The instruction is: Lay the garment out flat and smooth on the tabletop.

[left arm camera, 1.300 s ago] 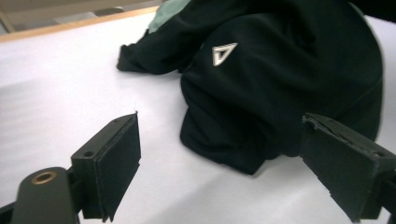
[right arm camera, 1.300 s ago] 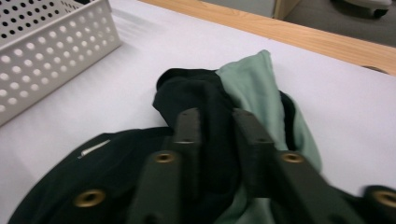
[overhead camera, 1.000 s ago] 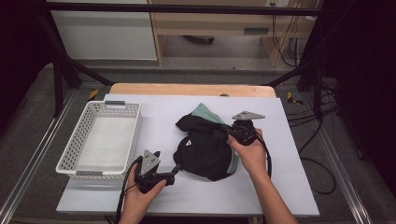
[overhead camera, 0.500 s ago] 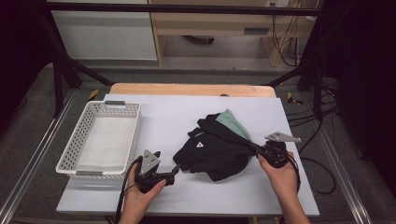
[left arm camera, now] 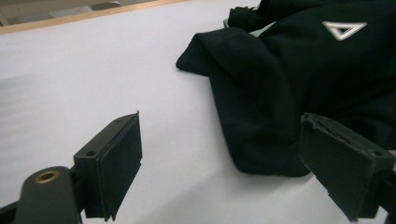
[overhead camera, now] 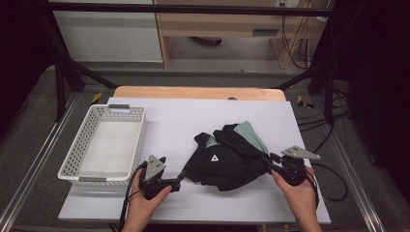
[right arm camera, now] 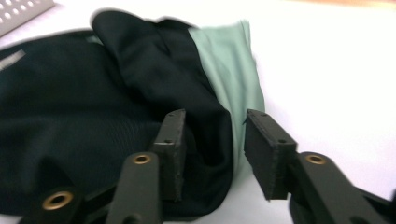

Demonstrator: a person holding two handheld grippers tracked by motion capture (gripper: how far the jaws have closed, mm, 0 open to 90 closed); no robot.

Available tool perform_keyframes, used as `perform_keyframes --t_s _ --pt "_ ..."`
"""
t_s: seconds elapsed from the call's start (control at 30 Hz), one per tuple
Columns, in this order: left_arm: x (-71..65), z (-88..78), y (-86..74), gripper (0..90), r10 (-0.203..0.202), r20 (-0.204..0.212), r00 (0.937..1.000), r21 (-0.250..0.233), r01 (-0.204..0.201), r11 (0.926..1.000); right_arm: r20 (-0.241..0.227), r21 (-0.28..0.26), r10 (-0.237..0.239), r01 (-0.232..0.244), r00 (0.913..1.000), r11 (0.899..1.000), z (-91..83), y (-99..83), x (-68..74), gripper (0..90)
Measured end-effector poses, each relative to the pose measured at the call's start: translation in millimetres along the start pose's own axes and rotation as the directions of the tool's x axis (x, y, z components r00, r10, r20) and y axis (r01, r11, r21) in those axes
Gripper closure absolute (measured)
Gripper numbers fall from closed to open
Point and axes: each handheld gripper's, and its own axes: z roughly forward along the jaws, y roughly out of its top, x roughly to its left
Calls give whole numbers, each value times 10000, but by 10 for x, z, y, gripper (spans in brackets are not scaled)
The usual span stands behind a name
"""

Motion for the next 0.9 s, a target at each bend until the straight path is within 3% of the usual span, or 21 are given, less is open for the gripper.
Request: perform_keyframes --t_s 0.17,0.33,0.47,0.63,0.73,0.83,0.9 --pt "-21 2 -4 136 86 -32 10000 37 -85 10000 -284 -297 -716 708 9970 9971 103 299 193 490" --pt "-25 -16 -13 137 74 -27 10000 20 -74 10000 -689 -119 -1352 1347 9884 9908 423 560 396 468" --pt "-25 -22 -15 138 83 60 9999 2 -83 10000 -964 323 -1436 1473 9849 9886 730 639 452 492" --pt "-25 -19 2 142 98 96 9999 9 -98 10000 -1149 819 -1252 1350 9854 9874 961 603 447 497" --pt "-22 -16 -4 143 150 -4 9999 54 -150 9999 -1132 1163 -1121 1252 9872 9853 1021 544 417 587" --pt "-24 -18 -4 144 179 -86 9998 47 -178 9998 -1203 1466 -1106 1278 9866 9809 1017 504 393 790" --pt "-25 -21 -9 145 152 -90 9998 44 -152 9999 -1307 1318 -947 1120 9869 9849 975 486 350 885"
